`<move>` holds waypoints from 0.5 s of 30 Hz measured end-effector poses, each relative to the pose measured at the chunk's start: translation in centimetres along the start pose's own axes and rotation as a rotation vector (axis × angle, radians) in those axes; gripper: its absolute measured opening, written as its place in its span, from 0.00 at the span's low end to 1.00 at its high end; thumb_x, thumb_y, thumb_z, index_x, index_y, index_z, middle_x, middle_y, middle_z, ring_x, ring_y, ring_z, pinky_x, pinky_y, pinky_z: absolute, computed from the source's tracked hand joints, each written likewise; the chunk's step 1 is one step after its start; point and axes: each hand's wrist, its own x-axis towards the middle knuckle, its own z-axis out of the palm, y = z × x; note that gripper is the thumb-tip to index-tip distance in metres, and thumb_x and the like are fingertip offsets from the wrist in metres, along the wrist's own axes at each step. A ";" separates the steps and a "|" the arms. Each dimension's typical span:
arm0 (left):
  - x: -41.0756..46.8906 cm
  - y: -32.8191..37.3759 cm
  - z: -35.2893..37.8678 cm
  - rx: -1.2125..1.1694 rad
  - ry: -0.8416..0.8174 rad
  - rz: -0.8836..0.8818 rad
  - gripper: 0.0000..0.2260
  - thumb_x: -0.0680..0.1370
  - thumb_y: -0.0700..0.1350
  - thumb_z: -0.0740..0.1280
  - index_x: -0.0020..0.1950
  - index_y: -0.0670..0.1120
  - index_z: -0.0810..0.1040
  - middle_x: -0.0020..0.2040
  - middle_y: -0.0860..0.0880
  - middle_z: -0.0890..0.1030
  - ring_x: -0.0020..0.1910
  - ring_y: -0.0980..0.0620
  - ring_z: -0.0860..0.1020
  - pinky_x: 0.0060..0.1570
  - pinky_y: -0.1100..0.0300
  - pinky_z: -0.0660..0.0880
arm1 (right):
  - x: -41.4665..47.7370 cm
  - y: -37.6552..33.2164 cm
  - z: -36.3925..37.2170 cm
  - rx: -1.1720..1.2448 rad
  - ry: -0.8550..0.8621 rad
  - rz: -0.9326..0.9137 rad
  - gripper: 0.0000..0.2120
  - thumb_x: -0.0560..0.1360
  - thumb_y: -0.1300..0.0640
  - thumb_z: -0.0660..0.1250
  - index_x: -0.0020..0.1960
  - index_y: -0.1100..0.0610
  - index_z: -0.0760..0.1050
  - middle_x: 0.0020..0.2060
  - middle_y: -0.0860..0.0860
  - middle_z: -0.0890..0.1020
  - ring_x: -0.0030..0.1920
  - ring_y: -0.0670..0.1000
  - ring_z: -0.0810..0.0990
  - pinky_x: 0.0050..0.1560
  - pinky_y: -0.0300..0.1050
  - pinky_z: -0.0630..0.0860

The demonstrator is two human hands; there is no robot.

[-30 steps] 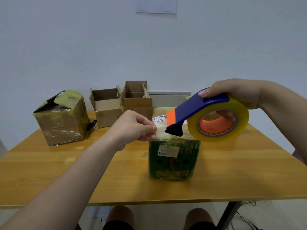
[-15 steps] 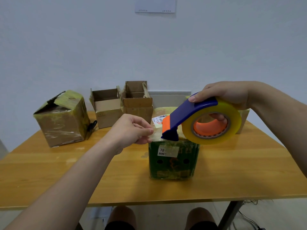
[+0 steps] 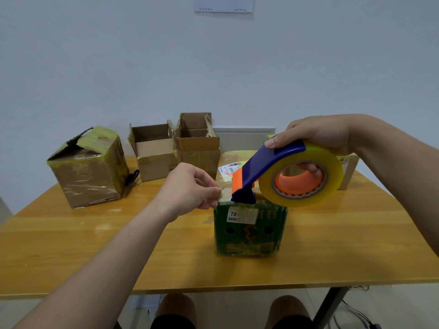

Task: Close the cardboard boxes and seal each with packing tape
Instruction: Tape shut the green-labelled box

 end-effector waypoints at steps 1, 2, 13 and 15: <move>0.1 -0.1 0.0 0.016 0.004 0.003 0.02 0.77 0.42 0.76 0.46 0.45 0.87 0.37 0.49 0.87 0.36 0.54 0.86 0.32 0.65 0.79 | 0.1 0.0 0.0 -0.006 0.007 0.004 0.21 0.75 0.41 0.65 0.46 0.58 0.83 0.30 0.57 0.82 0.25 0.51 0.79 0.32 0.43 0.78; 0.2 -0.2 0.0 0.032 0.005 0.004 0.02 0.77 0.42 0.76 0.45 0.45 0.87 0.37 0.49 0.87 0.36 0.55 0.86 0.32 0.66 0.79 | 0.3 -0.1 0.0 -0.013 0.011 0.013 0.22 0.75 0.41 0.65 0.48 0.60 0.82 0.30 0.57 0.82 0.25 0.51 0.79 0.32 0.42 0.78; 1.2 -1.1 -1.0 -0.041 -0.214 -0.196 0.18 0.75 0.51 0.77 0.61 0.53 0.75 0.43 0.43 0.87 0.40 0.48 0.88 0.33 0.59 0.82 | 1.0 0.3 -0.1 -0.001 0.003 0.074 0.23 0.72 0.41 0.67 0.51 0.61 0.81 0.31 0.56 0.82 0.25 0.50 0.78 0.33 0.42 0.77; 1.2 -1.7 -1.1 -0.141 -0.313 -0.263 0.16 0.79 0.52 0.73 0.65 0.52 0.77 0.44 0.43 0.87 0.42 0.46 0.88 0.36 0.57 0.83 | 1.1 0.4 -0.2 0.009 0.008 0.074 0.24 0.71 0.40 0.67 0.51 0.62 0.81 0.31 0.56 0.82 0.25 0.50 0.79 0.32 0.42 0.78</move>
